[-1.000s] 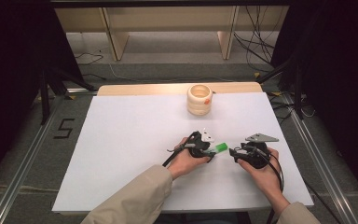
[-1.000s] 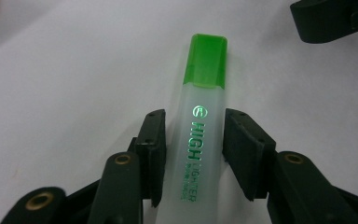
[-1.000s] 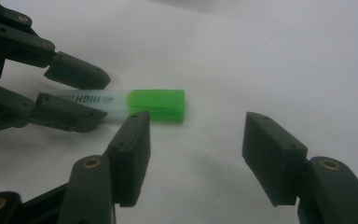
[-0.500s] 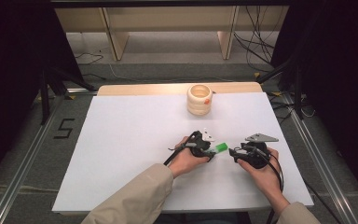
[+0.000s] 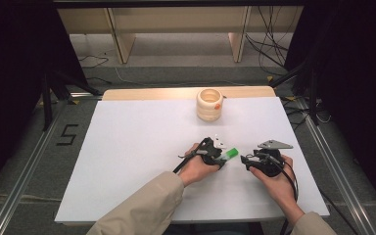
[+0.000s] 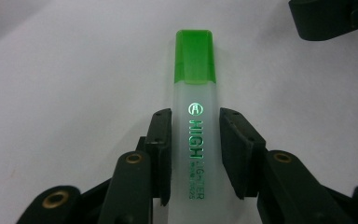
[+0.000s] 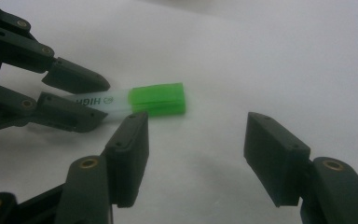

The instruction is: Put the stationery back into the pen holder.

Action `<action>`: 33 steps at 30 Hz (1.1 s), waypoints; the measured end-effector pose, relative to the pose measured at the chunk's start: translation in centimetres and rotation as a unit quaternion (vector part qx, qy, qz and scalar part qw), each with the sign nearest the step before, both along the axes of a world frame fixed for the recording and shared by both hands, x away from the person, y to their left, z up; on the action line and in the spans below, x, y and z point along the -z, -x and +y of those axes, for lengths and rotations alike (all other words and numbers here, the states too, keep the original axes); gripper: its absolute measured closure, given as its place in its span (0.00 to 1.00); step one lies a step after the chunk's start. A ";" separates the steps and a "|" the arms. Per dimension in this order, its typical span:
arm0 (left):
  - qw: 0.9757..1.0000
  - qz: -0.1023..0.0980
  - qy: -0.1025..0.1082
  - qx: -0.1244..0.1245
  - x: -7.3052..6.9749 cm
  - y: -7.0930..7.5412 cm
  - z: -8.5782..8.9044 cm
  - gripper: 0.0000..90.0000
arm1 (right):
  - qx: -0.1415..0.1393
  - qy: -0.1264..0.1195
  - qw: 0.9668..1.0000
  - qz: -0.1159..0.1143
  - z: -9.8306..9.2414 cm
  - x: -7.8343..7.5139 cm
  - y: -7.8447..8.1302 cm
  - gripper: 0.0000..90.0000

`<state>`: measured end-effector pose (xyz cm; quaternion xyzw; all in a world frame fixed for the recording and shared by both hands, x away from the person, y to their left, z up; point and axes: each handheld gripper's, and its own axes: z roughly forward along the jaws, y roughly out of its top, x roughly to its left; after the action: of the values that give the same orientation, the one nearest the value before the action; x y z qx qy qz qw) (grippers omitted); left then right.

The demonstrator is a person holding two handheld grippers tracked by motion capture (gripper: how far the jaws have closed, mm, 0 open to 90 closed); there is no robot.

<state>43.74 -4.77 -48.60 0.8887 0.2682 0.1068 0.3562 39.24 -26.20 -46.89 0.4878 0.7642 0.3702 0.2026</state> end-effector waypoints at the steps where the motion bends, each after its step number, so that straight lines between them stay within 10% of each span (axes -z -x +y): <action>1: 1.000 0.000 0.000 -0.001 0.0 0.0 0.0 0.73 | 0.000 0.000 1.000 0.000 0.0 0.0 0.0 0.45; 17: 1.000 -0.001 0.020 -0.022 0.2 0.5 0.2 0.74 | 0.008 -0.026 1.000 0.011 -0.4 0.0 -0.2 0.34; 33: 0.993 -0.061 0.088 -0.042 -1.5 3.1 3.0 0.74 | -0.019 -0.100 0.995 0.019 1.3 -0.7 -0.8 0.28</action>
<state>40.63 -1.79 -47.14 0.8336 0.2914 0.1518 0.4441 40.04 -24.91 -46.19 0.4980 0.7362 0.4391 0.1314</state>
